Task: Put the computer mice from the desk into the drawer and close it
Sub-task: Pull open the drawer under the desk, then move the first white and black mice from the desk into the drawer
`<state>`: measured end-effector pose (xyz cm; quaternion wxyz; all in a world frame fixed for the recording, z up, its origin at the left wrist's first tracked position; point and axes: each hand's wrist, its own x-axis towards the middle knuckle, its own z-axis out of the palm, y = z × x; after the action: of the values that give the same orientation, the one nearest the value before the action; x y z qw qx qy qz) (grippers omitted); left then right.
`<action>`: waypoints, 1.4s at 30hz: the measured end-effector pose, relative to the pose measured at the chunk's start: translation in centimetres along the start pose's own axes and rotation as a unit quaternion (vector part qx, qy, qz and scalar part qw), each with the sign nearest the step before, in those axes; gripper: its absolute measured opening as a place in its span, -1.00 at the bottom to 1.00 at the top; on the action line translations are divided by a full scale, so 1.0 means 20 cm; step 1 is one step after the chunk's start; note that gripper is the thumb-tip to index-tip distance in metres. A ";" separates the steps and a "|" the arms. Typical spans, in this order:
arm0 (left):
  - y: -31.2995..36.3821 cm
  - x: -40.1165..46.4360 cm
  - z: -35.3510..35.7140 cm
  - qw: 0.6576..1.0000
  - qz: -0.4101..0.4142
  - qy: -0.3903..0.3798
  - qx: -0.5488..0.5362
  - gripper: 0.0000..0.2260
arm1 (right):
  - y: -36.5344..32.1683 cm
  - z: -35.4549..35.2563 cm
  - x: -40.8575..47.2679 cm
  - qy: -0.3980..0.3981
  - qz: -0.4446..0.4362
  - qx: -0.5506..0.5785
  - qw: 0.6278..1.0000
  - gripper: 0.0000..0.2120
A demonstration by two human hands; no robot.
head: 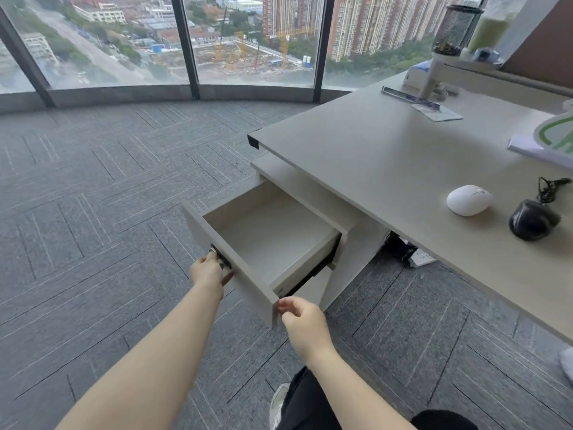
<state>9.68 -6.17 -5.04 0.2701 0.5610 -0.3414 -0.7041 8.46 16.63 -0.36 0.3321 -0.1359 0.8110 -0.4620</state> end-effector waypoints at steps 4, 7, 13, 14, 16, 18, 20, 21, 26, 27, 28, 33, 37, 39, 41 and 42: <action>0.02 0.00 -0.24 1.000 -0.001 -0.004 0.001 -0.76 | 0.00 0.14 -0.12 -0.040 -0.013 -0.022 0.999 -0.71; 0.02 0.01 -0.38 1.000 0.002 -0.003 0.002 -0.75 | 0.01 0.21 -0.18 -0.065 -0.012 -0.034 0.997 -0.71; 0.03 -0.05 -0.58 1.000 0.008 0.008 -0.002 -0.72 | -0.02 0.33 -0.27 -0.091 -0.025 -0.046 0.994 -0.73; 0.03 -0.06 -0.59 1.000 0.011 0.008 -0.003 -0.72 | -0.01 0.34 -0.27 -0.088 -0.029 -0.048 0.995 -0.74; 0.02 -0.09 -0.60 1.000 0.013 0.006 -0.002 -0.73 | -0.01 0.34 -0.27 -0.095 -0.033 -0.049 0.994 -0.74; 0.04 -0.12 -0.60 1.000 0.016 0.010 0.008 -0.81 | -0.01 0.34 -0.27 -0.105 -0.038 -0.049 0.993 -0.72; 0.08 -0.17 -0.60 0.993 0.066 0.036 0.092 -0.86 | -0.03 0.32 -0.28 -0.100 -0.059 -0.041 0.992 -0.72; 0.10 -0.20 -0.59 0.979 0.109 0.059 0.160 -0.86 | -0.04 0.29 -0.29 -0.090 -0.070 -0.031 0.993 -0.72; 0.24 -0.51 -0.32 0.901 0.340 0.015 0.269 -0.81 | -0.17 -0.05 -0.27 0.043 -0.124 0.075 0.989 -0.72; 0.25 -0.58 -0.22 0.886 0.374 -0.022 0.272 -0.82 | -0.20 -0.17 -0.26 0.093 -0.140 0.094 0.981 -0.72; 0.25 -0.65 -0.11 0.870 0.400 -0.061 0.280 -0.82 | -0.22 -0.29 -0.24 0.146 -0.155 0.105 0.971 -0.71; 0.10 -1.02 0.53 0.799 0.451 -0.251 0.310 -0.79 | -0.29 -1.02 -0.17 0.399 -0.162 0.049 0.901 -0.70; -0.05 -1.24 1.01 0.711 0.473 -0.346 0.389 -0.64 | -0.21 -1.52 -0.04 0.482 -0.089 -0.094 0.866 -0.58; -0.12 -1.30 1.21 0.674 0.483 -0.364 0.424 -0.56 | -0.17 -1.66 0.04 0.456 -0.036 -0.153 0.876 -0.49; -0.18 -1.34 1.38 0.652 0.482 -0.370 0.454 -0.50 | -0.13 -1.76 0.11 0.411 0.019 -0.189 0.892 -0.42; -0.21 -1.35 1.45 0.640 0.480 -0.367 0.474 -0.48 | -0.12 -1.79 0.14 0.388 0.039 -0.197 0.899 -0.40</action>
<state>-12.58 22.16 11.94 0.1193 0.0652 -0.9210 -0.3652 -17.62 37.46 13.19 -0.0247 0.0239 0.9547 -0.2957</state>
